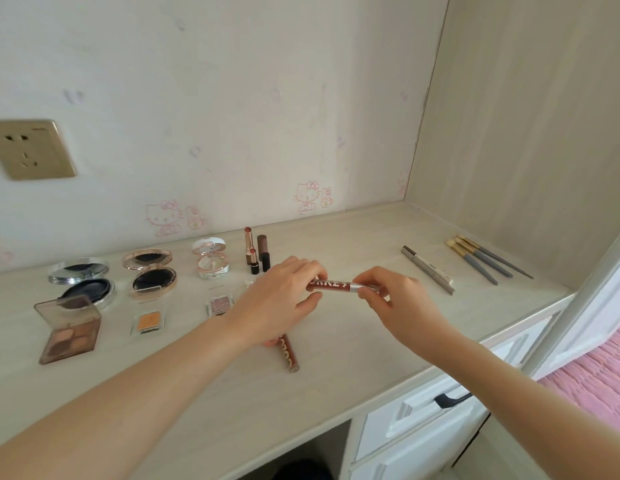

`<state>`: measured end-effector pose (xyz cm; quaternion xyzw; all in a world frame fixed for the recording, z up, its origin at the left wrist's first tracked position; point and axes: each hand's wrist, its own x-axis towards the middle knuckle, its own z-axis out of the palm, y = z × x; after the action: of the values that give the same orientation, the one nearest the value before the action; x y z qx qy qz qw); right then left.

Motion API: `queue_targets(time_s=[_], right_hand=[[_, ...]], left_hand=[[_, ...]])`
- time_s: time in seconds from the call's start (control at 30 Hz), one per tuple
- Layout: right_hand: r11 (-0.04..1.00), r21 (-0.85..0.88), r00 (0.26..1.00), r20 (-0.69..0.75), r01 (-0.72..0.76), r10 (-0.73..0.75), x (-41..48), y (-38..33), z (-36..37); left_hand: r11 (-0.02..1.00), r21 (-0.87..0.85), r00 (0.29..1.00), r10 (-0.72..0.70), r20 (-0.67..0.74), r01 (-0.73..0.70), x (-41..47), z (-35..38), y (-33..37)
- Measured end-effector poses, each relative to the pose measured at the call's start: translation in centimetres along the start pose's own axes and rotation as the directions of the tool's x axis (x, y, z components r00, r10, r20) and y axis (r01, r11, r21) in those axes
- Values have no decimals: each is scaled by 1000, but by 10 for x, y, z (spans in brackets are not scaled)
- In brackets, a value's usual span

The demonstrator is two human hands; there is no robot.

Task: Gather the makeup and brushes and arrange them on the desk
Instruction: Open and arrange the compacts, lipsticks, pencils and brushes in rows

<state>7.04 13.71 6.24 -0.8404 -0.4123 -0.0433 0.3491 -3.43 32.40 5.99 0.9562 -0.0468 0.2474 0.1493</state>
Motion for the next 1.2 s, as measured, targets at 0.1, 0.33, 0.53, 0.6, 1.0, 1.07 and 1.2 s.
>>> queue_targets(time_s=[0.1, 0.33, 0.53, 0.6, 1.0, 1.07, 1.2], right_hand=[[998, 4, 997, 29, 69, -69, -2, -20, 11], [976, -21, 970, 114, 217, -213, -8, -60, 38], [961, -5, 944, 188, 275, -269, -13, -90, 63], [950, -1, 929, 212, 312, -305, -15, -98, 70], [891, 46, 862, 238, 451, -448, -17, -122, 106], [873, 53, 851, 203, 484, -484, -16, -123, 110], [940, 202, 939, 149, 276, -309, -15, -131, 119]], left_hand=[[1000, -6, 999, -25, -35, 25, -23, -16, -2], [996, 20, 995, -90, -47, 91, -76, -44, -18], [983, 25, 982, -181, -50, 182, -118, -60, -26], [974, 28, 974, -221, -46, 223, -131, -63, -31], [928, -108, 926, -366, -92, 356, -181, -71, -45], [920, -125, 917, -385, -108, 371, -186, -72, -48], [928, -119, 913, -370, -169, 354, -189, -76, -53]])
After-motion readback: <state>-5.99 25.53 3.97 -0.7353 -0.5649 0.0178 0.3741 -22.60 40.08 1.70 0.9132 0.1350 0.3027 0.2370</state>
